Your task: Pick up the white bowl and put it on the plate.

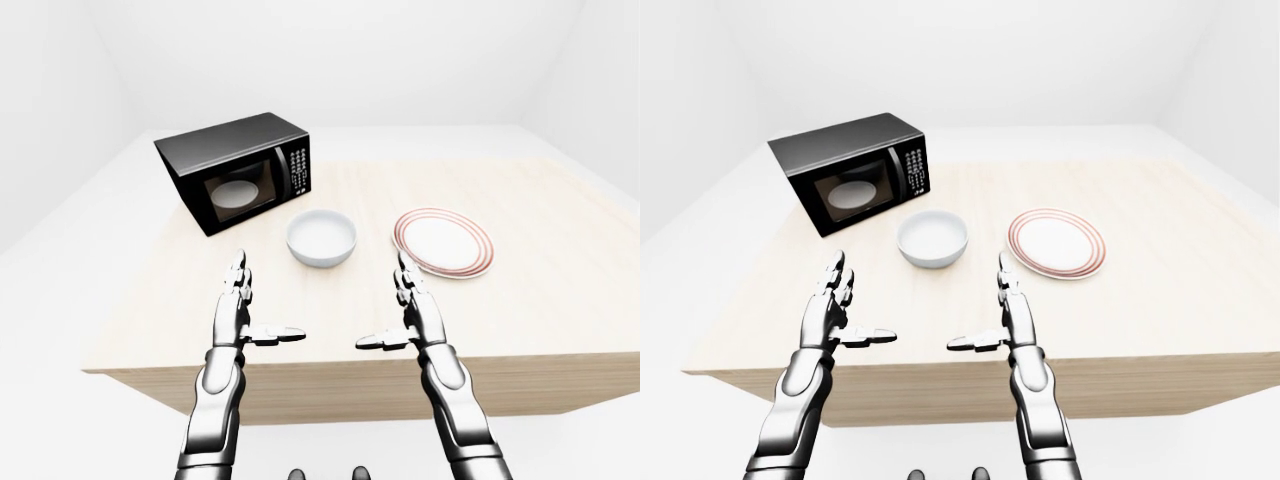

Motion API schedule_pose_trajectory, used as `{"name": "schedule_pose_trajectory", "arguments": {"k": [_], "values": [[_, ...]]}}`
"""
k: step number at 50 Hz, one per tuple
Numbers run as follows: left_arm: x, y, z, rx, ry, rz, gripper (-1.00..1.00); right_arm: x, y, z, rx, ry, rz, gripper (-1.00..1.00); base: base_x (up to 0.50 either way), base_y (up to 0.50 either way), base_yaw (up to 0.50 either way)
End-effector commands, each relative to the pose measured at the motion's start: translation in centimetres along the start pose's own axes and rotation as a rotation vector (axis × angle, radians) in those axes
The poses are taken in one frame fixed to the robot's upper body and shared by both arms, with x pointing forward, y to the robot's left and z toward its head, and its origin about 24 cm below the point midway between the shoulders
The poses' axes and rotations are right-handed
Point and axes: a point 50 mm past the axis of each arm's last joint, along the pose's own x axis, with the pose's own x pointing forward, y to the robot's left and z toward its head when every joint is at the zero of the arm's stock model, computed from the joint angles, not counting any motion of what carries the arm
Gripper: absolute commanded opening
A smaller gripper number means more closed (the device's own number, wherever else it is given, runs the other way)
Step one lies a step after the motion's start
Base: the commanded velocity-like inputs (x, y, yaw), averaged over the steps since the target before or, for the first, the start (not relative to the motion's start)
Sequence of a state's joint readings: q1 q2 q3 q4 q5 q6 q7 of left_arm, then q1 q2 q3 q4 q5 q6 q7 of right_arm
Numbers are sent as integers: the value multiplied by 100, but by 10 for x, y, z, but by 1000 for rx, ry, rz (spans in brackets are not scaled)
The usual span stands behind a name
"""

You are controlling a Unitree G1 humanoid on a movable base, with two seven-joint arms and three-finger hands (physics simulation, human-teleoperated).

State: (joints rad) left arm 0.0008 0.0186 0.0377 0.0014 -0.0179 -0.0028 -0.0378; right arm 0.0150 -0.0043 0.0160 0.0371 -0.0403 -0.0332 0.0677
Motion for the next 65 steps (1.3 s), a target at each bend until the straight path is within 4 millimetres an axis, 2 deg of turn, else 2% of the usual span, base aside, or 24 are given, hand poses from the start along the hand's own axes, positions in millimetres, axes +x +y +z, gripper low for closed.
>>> {"name": "schedule_pose_trajectory", "arguments": {"k": [1,59,65], "values": [[0,0,0,0,-1,-1,100,0,0,-1,0,2,1,100,16,0,0],[0,0,0,0,-1,-1,100,-1,6,-5,-27,2,16,100,18,0,0],[0,0,0,0,0,0,100,0,6,-6,-77,2,8,100,11,0,0]]}}
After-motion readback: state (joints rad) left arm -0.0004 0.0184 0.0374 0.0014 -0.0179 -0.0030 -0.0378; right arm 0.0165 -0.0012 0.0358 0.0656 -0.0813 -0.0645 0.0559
